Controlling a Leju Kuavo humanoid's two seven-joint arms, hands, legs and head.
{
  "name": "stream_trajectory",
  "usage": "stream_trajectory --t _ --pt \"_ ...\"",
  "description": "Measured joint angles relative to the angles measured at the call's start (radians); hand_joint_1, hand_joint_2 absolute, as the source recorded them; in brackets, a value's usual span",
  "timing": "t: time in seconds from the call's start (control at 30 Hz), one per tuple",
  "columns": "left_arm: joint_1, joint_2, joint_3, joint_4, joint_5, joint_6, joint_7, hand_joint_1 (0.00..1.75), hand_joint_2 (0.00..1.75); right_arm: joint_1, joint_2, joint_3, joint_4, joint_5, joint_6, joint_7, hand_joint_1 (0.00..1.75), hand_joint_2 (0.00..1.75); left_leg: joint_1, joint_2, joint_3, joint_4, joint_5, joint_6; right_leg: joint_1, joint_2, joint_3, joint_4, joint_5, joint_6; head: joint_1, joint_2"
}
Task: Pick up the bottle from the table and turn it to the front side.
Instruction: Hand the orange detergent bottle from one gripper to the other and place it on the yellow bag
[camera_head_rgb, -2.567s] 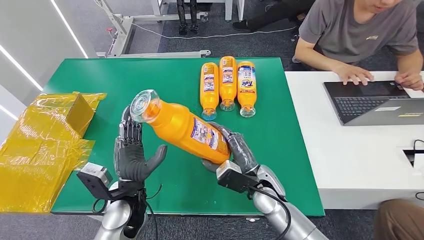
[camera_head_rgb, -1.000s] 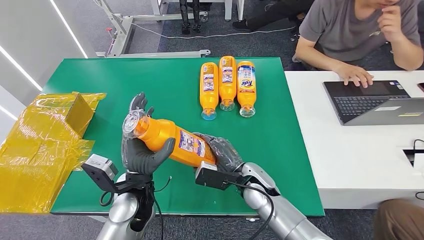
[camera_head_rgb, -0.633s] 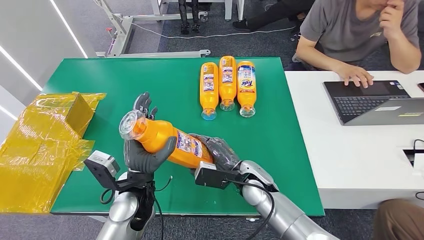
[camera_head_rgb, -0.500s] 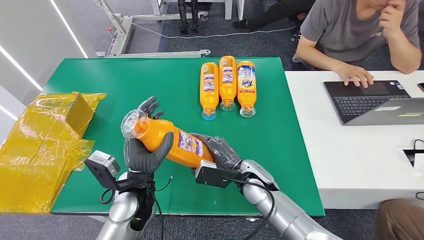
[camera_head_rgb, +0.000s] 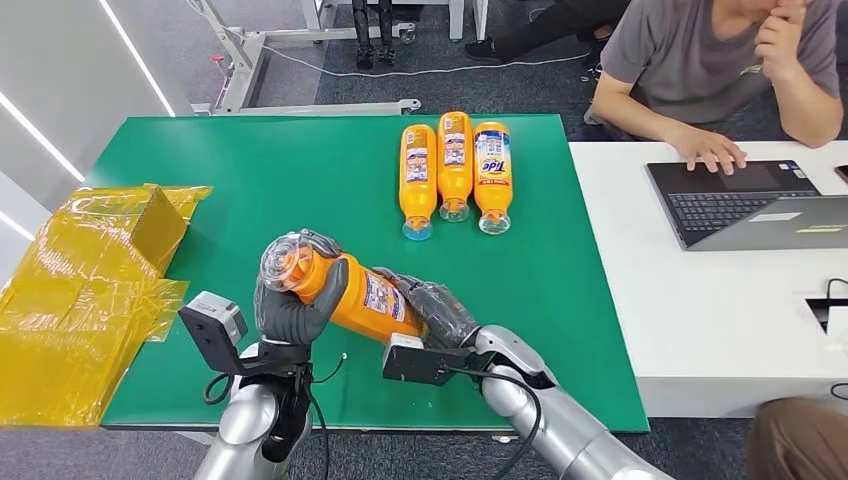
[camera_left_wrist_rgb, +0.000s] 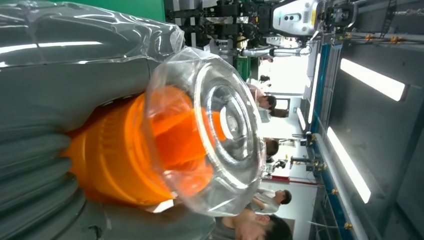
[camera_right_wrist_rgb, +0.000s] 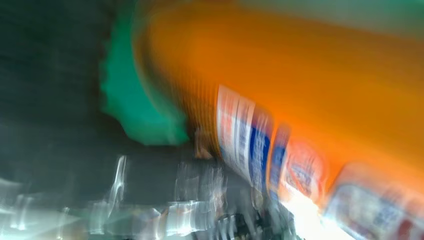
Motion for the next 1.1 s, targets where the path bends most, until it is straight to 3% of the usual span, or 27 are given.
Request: stream_trajectory --t 0.23,0.4,0.6,0.83,0.93,1.1 --pt "0.006 -0.002 0.017 -0.004 -0.006 0.002 0.000 1.75 1.75 0.024 0.001 -0.001 -0.050 0.009 -0.034 0.000 0.00 1.75 0.000 0.000 0.000 0.000 0.000 0.000 0.000 0.000 0.000 0.000 0.000 0.000 0.000 0.000" --pt "0.011 -0.001 0.025 -0.016 -0.030 0.024 0.007 1.75 1.75 0.068 0.001 -0.019 -0.124 0.002 -0.124 -0.032 0.00 1.75 0.000 0.000 0.000 0.000 0.000 0.000 0.000 0.000 0.000 0.000 0.000 0.000 0.000 0.000" --pt "0.006 0.016 0.063 -0.061 -0.221 0.172 0.005 1.75 1.75 0.148 0.000 -0.052 -0.254 -0.070 -0.244 -0.089 0.00 1.75 0.000 0.000 0.000 0.000 0.000 0.000 0.000 0.000 -0.001 0.000 0.000 0.000 0.000 0.000" --pt "-0.008 0.043 0.090 -0.080 -0.364 0.260 0.010 1.75 1.75 0.186 -0.001 -0.069 -0.328 -0.119 -0.256 -0.104 0.00 1.75 0.000 0.001 0.000 0.000 0.000 0.000 0.000 0.001 -0.001 0.000 0.000 0.000 0.000 0.000" --pt "-0.025 0.081 0.096 -0.078 -0.550 0.346 0.040 1.75 1.75 0.203 -0.001 -0.074 -0.337 -0.155 -0.281 -0.116 0.00 1.75 0.000 0.001 0.000 0.000 0.000 0.000 0.000 0.000 -0.001 0.000 0.000 0.000 0.000 0.000" --pt "-0.048 0.202 0.132 -0.048 -0.822 0.358 0.135 1.75 1.75 0.244 -0.001 -0.090 -0.349 -0.239 -0.344 -0.180 0.00 1.75 0.000 0.001 0.000 -0.001 0.000 0.000 0.000 0.001 -0.002 0.001 0.000 -0.001 0.000 0.000"
